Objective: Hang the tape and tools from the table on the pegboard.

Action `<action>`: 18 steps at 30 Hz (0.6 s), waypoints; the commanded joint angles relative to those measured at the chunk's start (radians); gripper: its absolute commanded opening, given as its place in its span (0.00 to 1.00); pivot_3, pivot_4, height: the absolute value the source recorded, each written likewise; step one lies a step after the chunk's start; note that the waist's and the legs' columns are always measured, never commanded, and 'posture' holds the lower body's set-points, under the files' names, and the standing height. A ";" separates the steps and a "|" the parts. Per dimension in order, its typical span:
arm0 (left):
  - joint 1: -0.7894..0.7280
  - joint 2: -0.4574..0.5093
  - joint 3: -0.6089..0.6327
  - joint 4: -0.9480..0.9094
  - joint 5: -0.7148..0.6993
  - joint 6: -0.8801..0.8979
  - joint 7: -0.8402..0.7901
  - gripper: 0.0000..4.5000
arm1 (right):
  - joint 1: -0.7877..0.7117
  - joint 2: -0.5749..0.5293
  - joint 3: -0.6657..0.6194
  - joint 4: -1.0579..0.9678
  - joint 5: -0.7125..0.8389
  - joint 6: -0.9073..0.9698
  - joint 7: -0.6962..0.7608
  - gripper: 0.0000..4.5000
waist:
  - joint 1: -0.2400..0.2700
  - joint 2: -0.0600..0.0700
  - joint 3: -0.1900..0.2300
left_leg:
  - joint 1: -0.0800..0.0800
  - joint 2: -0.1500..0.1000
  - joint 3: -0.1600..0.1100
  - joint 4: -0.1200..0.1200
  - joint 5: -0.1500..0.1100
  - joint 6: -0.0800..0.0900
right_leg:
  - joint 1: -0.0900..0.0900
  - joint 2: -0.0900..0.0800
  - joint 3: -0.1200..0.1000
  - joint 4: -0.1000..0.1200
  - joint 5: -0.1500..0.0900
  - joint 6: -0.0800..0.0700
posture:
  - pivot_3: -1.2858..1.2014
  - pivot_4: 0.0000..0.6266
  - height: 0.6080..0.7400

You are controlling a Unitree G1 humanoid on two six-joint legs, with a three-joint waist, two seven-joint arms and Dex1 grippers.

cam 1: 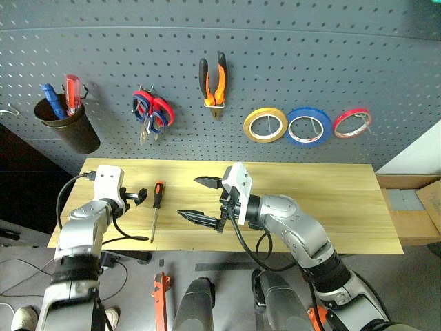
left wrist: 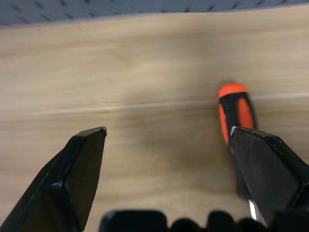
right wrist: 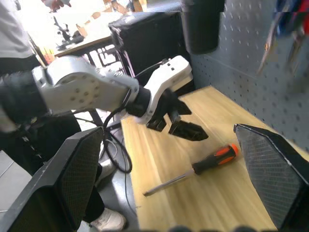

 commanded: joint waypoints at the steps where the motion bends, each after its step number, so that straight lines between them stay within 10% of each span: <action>1: -0.074 0.012 -0.043 0.135 0.022 -0.018 -0.077 0.99 | -0.015 -0.003 -0.032 -0.004 -0.003 -0.020 0.007 1.00 | -0.002 -0.005 0.006 | -0.005 -0.001 -0.001 0.000 0.000 0.000 | -0.004 -0.003 -0.001 0.001 0.000 0.000 | 0.52 0.62 1.00; 18: -0.237 0.004 -0.072 0.204 0.048 -0.008 -0.129 0.99 | 0.000 0.002 -0.048 -0.029 -0.014 -0.009 -0.017 1.00 | -0.025 -0.007 0.028 | -0.008 -0.013 -0.003 0.003 -0.003 0.006 | -0.007 -0.017 -0.005 0.002 -0.001 0.006 | 0.52 0.58 1.00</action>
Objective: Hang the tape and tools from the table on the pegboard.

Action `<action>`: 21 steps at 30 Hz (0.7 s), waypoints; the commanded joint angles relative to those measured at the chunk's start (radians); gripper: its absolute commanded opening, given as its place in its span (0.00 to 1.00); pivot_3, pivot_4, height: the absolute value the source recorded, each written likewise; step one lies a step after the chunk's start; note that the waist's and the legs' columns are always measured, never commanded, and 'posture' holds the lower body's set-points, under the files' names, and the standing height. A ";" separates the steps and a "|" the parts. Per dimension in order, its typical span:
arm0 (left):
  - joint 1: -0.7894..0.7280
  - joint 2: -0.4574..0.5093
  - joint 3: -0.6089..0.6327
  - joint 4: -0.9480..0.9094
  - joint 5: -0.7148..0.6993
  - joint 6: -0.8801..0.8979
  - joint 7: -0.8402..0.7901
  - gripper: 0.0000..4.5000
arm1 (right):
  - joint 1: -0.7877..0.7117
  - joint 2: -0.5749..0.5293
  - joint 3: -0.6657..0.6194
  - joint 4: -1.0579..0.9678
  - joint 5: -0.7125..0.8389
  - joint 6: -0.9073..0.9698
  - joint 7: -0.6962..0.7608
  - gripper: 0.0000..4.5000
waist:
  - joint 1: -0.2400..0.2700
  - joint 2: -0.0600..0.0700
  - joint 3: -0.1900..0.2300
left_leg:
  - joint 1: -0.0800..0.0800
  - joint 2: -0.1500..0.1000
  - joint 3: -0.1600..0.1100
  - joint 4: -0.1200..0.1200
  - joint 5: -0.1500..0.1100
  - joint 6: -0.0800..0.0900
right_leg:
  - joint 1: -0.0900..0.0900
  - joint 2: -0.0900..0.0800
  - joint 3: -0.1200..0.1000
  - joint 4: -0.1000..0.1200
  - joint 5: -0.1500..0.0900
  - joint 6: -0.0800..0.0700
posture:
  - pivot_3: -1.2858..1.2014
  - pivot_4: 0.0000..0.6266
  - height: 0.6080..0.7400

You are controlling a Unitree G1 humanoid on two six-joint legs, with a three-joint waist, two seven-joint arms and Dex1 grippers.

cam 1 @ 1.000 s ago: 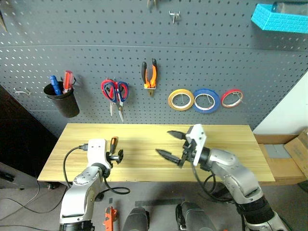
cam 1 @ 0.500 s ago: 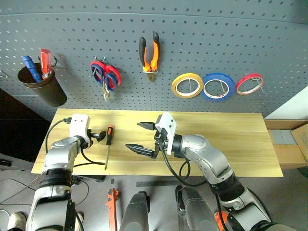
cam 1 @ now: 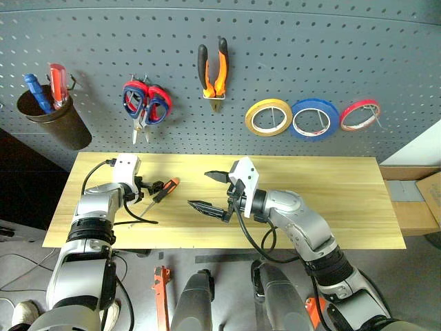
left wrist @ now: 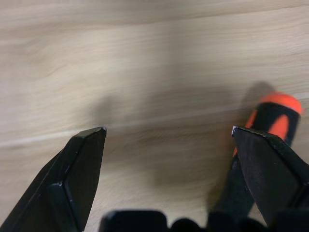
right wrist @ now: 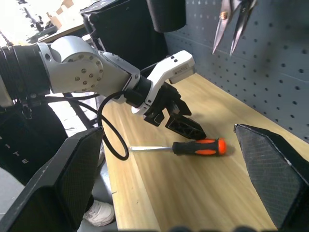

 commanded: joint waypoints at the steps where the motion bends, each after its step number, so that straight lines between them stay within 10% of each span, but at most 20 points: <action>1: -0.030 0.019 -0.004 -0.066 0.003 0.012 -0.014 0.99 | 0.001 0.019 -0.010 -0.046 0.006 -0.010 -0.006 1.00 | -0.003 0.000 0.000 | 0.000 0.000 0.000 0.000 0.000 0.000 | 0.000 0.000 0.000 0.000 0.000 0.000 | 0.52 0.58 1.00; 21: -0.135 0.073 -0.184 -0.030 0.063 0.035 -0.315 0.99 | 0.006 0.032 -0.035 -0.053 0.007 -0.009 -0.048 1.00 | -0.004 -0.001 0.001 | 0.000 0.000 0.000 0.000 0.000 0.000 | 0.000 0.000 -0.001 0.000 0.000 0.000 | 0.51 0.53 1.00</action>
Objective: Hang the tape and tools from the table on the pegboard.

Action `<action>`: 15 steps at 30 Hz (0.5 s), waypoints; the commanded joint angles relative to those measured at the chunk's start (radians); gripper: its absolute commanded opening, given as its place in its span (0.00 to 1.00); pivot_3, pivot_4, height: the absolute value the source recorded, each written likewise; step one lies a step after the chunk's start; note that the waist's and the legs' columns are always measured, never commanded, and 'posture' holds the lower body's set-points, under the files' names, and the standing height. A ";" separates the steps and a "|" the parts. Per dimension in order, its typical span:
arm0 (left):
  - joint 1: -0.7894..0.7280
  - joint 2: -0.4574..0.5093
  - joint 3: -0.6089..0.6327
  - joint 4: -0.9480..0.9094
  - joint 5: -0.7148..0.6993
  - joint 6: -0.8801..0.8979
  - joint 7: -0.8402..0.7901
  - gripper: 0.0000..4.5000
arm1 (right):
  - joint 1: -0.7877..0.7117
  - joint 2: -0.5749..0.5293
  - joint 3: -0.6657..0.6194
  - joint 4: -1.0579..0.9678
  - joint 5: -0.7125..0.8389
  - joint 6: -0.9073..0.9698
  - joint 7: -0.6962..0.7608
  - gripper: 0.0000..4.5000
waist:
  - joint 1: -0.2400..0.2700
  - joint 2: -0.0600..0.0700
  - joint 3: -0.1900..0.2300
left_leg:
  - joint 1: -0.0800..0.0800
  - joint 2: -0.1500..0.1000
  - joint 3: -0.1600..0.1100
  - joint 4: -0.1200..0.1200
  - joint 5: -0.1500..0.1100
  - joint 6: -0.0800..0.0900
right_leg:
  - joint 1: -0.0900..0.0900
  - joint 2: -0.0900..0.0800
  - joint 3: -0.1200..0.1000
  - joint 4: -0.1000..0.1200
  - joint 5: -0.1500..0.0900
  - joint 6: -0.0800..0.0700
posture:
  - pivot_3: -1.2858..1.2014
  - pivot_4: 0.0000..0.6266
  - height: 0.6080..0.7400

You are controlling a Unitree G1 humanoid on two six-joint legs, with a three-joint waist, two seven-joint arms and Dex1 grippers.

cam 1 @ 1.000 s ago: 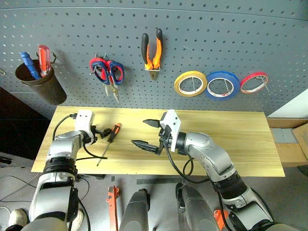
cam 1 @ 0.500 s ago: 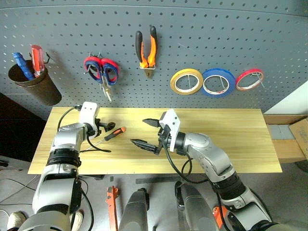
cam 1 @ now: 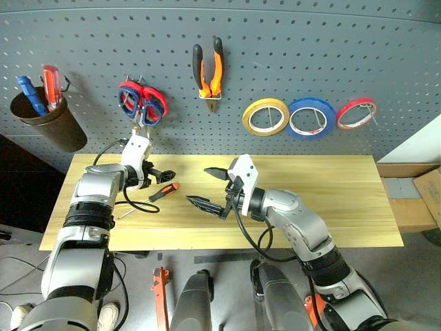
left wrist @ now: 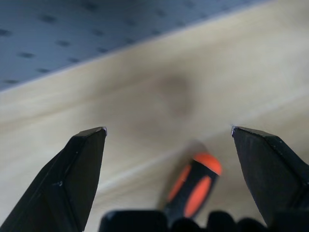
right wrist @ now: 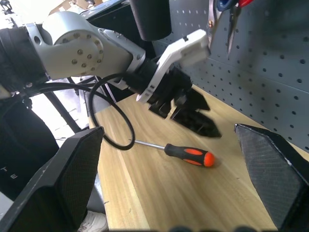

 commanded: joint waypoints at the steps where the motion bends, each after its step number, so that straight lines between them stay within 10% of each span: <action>1: -0.036 0.024 -0.043 0.058 0.039 -0.048 -0.069 0.99 | 0.008 0.007 -0.019 -0.053 0.008 -0.007 -0.007 1.00 | 0.000 0.000 0.000 | 0.000 0.000 0.000 0.000 0.000 0.000 | 0.000 0.000 0.000 0.000 0.000 0.000 | 0.51 0.53 1.00; 8: -0.065 0.022 -0.117 0.192 0.118 -0.142 -0.125 0.96 | 0.018 0.006 -0.033 -0.065 0.012 0.007 -0.023 1.00 | -0.004 0.000 0.000 | 0.000 0.000 0.001 0.000 0.000 0.000 | 0.000 0.000 0.000 0.000 0.000 0.000 | 0.50 0.54 1.00; 15: -0.111 0.001 -0.117 0.253 0.148 -0.187 -0.138 0.47 | 0.020 0.003 -0.043 -0.061 0.011 0.006 -0.030 1.00 | -0.008 0.000 0.000 | 0.000 0.000 0.000 0.000 0.000 0.000 | 0.000 0.000 0.000 0.000 0.000 0.000 | 0.50 0.53 1.00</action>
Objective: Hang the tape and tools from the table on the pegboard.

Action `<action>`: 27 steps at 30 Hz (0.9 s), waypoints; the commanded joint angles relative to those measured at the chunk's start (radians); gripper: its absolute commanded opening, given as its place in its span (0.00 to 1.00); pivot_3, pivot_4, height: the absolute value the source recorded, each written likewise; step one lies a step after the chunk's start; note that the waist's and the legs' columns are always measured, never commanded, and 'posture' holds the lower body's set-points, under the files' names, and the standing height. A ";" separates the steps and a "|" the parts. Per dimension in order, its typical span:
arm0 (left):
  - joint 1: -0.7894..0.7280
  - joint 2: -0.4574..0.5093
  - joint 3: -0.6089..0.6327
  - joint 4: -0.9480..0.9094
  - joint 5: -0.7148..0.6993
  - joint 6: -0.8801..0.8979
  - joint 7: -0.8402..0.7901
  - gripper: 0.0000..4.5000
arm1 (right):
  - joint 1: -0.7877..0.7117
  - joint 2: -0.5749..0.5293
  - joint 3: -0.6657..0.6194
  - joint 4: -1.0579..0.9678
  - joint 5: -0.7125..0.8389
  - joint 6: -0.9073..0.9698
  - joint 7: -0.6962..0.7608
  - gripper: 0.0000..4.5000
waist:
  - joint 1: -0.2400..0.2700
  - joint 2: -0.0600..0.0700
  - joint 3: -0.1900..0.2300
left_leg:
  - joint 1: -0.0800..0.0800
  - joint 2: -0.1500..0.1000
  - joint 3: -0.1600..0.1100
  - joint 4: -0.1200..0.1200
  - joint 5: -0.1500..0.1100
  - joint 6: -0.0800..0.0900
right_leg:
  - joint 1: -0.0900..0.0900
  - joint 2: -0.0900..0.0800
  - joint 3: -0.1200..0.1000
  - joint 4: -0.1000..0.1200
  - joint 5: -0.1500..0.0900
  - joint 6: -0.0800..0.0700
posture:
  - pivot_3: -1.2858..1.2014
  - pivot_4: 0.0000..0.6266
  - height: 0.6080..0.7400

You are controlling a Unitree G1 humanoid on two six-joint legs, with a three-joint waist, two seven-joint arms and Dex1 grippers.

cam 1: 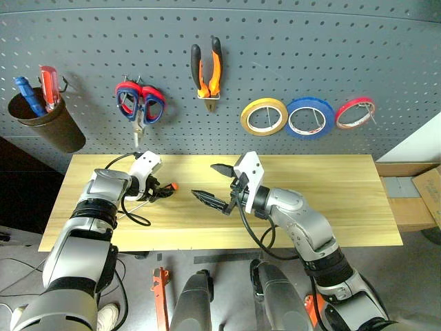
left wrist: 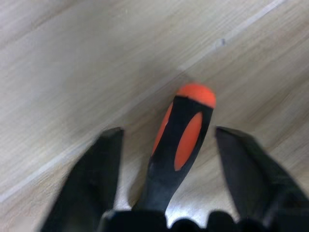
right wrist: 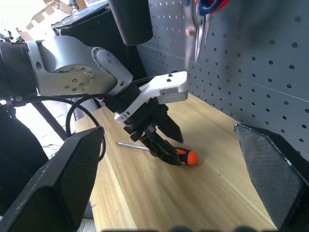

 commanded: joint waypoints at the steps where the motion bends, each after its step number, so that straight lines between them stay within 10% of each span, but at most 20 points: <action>1: -0.043 -0.001 0.003 0.009 0.012 -0.027 -0.012 0.39 | 0.005 0.010 -0.014 -0.041 0.009 -0.003 -0.007 1.00 | 0.000 0.000 0.000 | 0.000 0.000 0.000 0.000 0.000 0.000 | 0.000 0.000 0.000 0.000 0.000 0.000 | 0.50 0.53 1.00; 6: -0.048 0.003 0.005 0.015 0.017 -0.033 -0.024 0.01 | -0.001 0.019 -0.014 -0.031 0.008 -0.009 -0.006 1.00 | -0.001 0.000 0.000 | 0.000 0.000 0.000 0.001 0.000 0.000 | 0.000 0.000 0.000 0.000 0.000 0.000 | 0.51 0.53 1.00; 18: 0.022 0.027 0.046 -0.105 0.003 0.014 -0.006 0.01 | -0.033 0.019 -0.025 0.020 0.004 -0.039 0.020 1.00 | -0.010 -0.001 0.000 | 0.000 0.000 0.000 0.001 0.000 0.000 | 0.000 0.000 0.000 0.001 0.000 0.000 | 0.52 0.49 1.00; 27: 0.034 0.057 0.049 -0.148 0.011 0.043 -0.022 0.60 | -0.031 0.020 -0.022 0.009 0.006 -0.031 0.025 1.00 | -0.009 -0.001 0.000 | 0.000 0.000 0.000 0.003 0.000 0.000 | 0.000 0.000 0.000 0.002 0.000 0.000 | 0.52 0.50 1.00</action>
